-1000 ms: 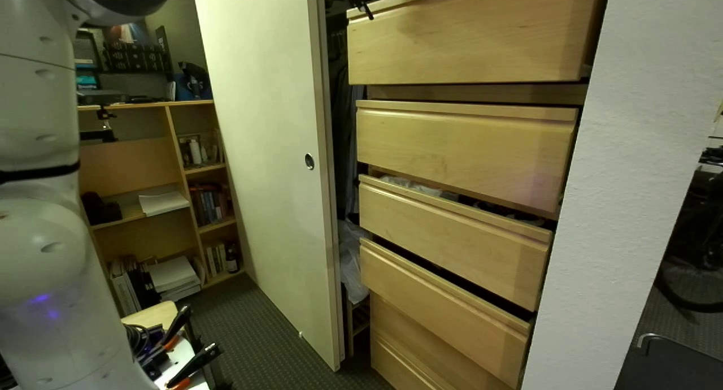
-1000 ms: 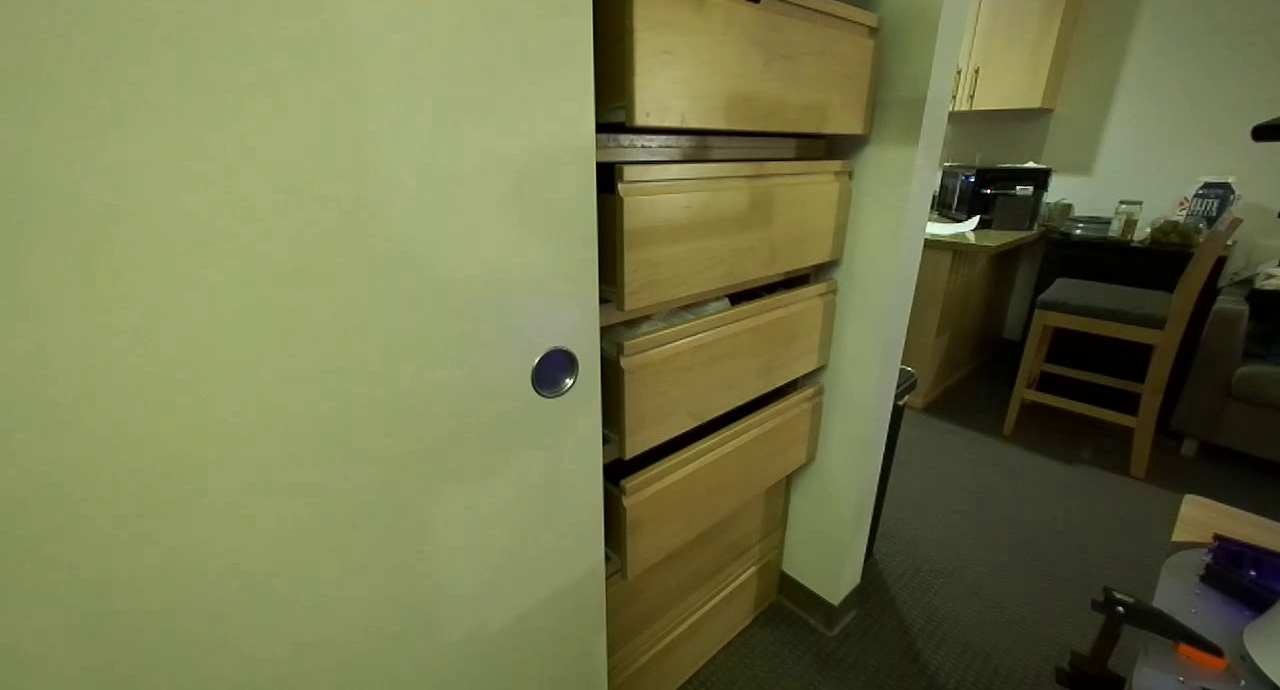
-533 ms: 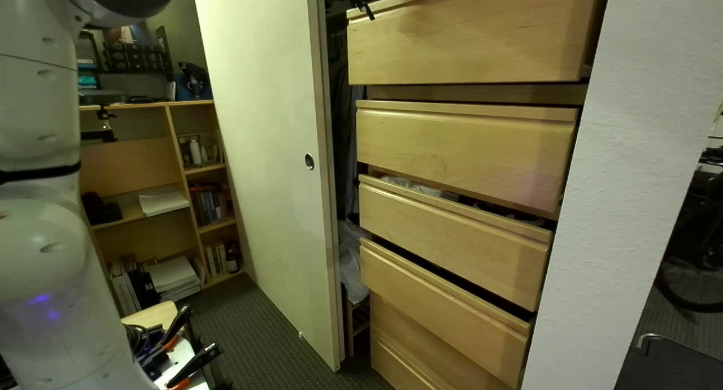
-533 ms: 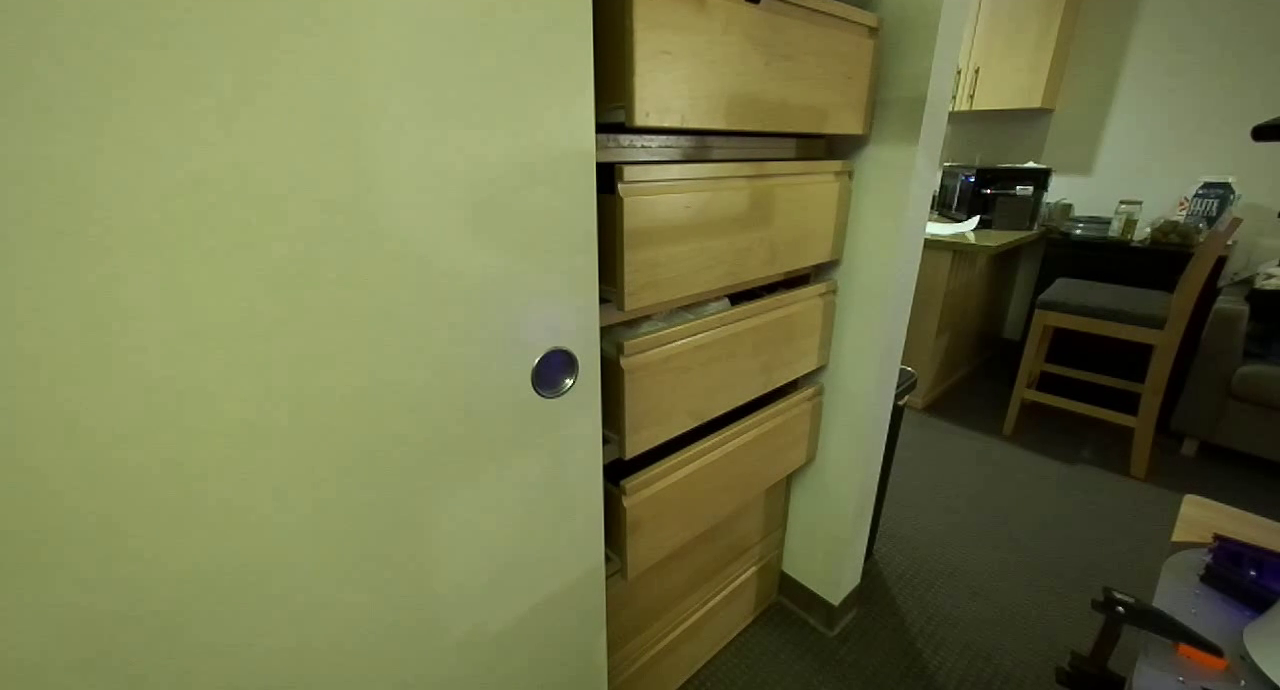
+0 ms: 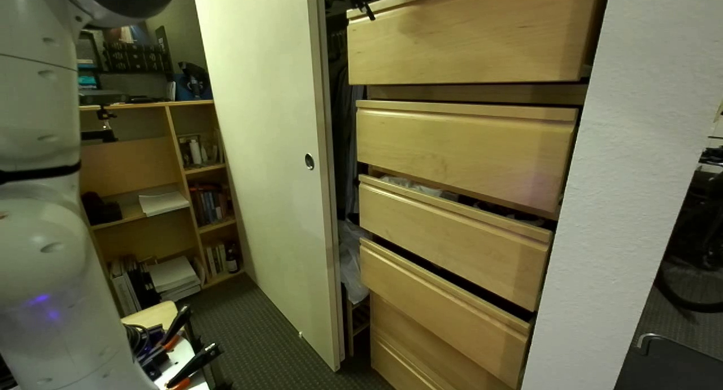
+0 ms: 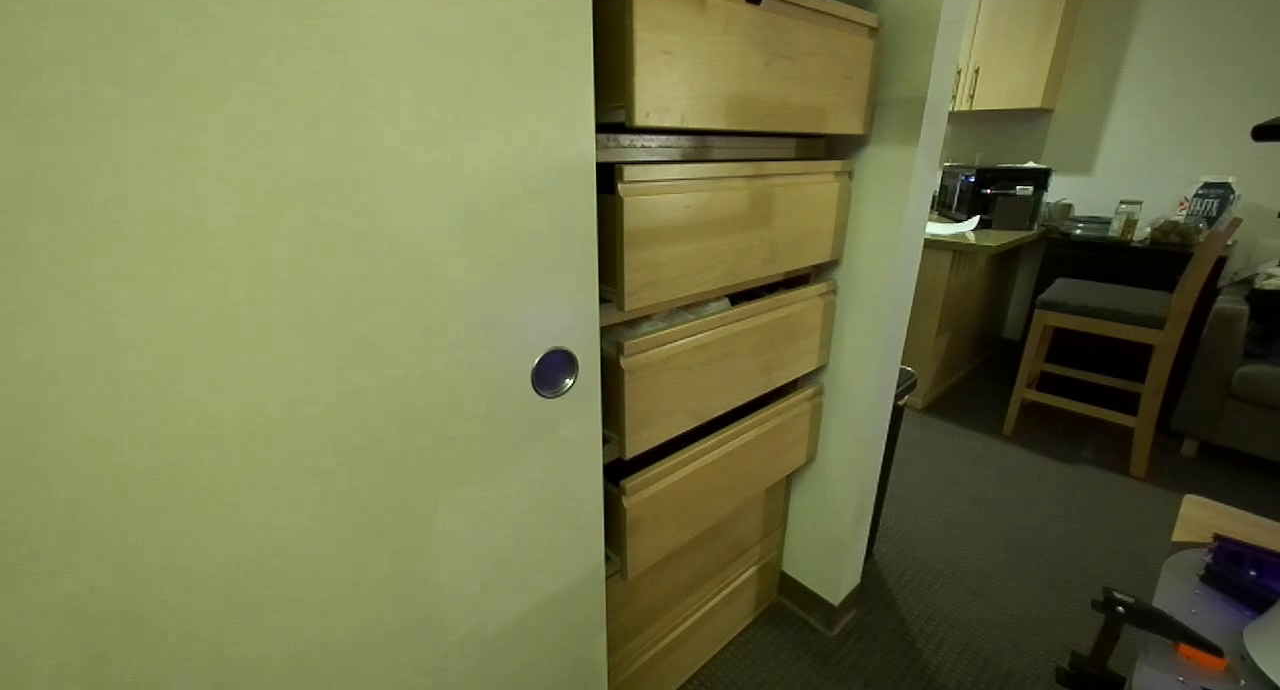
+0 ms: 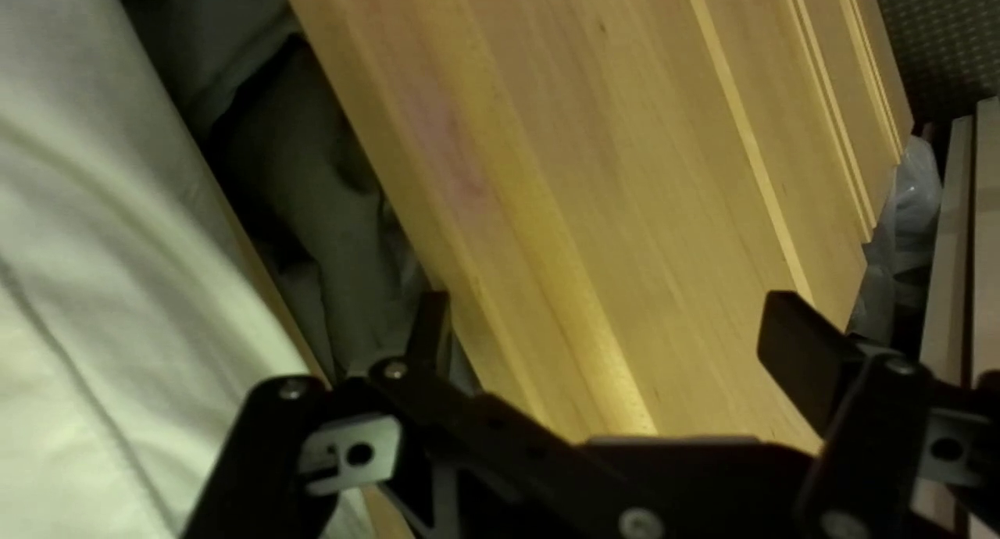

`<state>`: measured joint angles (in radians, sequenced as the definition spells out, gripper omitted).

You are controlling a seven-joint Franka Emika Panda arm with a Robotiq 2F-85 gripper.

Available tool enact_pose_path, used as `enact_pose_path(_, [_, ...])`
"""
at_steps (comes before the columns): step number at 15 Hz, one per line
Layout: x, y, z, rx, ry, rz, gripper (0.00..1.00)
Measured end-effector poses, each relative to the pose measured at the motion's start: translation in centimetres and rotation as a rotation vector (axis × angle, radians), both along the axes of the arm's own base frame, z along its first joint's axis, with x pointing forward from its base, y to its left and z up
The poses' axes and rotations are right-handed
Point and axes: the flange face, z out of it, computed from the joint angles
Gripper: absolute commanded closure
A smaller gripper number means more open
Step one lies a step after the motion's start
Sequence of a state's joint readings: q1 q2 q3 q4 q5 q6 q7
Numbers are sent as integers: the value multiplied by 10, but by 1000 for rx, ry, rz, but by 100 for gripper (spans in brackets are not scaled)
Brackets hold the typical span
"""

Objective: Open the topmost drawer

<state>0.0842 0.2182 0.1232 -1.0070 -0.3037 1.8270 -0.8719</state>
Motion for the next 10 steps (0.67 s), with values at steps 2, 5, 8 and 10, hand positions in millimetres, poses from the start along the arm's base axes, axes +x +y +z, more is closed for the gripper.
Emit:
enact_pose_path(2, [0,0,0,-4,0,0,0])
enact_pose_path(5, [1,2,-1,-13,-1,0,0])
enact_pose_path(8, [1,3,-2,-24,-2,0,0])
enact_pose_path(10, [2,4,-2,-30,-3,0,0])
